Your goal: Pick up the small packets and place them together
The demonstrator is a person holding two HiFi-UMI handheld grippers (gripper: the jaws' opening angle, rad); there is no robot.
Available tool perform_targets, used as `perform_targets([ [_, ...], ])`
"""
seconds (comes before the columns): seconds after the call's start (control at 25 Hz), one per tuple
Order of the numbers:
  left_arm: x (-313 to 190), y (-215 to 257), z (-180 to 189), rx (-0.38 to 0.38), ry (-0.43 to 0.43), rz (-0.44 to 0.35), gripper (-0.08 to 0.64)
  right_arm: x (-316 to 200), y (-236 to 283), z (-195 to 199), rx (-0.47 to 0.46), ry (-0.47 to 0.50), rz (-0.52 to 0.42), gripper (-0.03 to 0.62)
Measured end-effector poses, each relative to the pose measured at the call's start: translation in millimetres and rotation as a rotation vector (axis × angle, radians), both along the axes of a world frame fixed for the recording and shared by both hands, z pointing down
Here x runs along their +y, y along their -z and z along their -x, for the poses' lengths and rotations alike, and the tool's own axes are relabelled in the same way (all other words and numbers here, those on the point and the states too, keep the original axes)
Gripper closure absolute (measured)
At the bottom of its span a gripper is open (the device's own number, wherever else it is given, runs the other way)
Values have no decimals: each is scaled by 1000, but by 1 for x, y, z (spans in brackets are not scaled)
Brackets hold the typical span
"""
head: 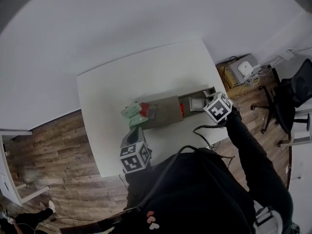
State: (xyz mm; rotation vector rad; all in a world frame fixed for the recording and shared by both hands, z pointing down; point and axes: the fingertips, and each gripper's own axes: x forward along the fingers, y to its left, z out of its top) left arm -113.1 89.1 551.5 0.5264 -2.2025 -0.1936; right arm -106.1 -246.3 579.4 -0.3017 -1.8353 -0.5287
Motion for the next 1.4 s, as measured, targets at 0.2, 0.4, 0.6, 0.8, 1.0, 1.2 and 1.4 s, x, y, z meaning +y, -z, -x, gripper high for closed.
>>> perform_targets([
  [0.2,1,1,-2,-2,4,-2,560,-2,11,-2,-30,-7,12,591],
  [0.4,1,4,-3,-7,3,-4,560,-6,24,-2,-61,-21,15,591],
  [0.6,4,4,-5,-9,8,-4,560,-4,40,0,-90,-14,16,591],
  [0.8,6,5,-8,-11,13,-4,561,2,56,2,-119,8,10,591],
  [1.0,8,6,-10,-12,16,-4,561,6,75,11,-178,26,-11,591],
  [1.2,12,7,-12,-14,22,-2,560,21,89,24,-230,64,-3,591],
  [1.4,17,8,-14,-14,30,1,561,48,94,36,-264,134,3,591],
])
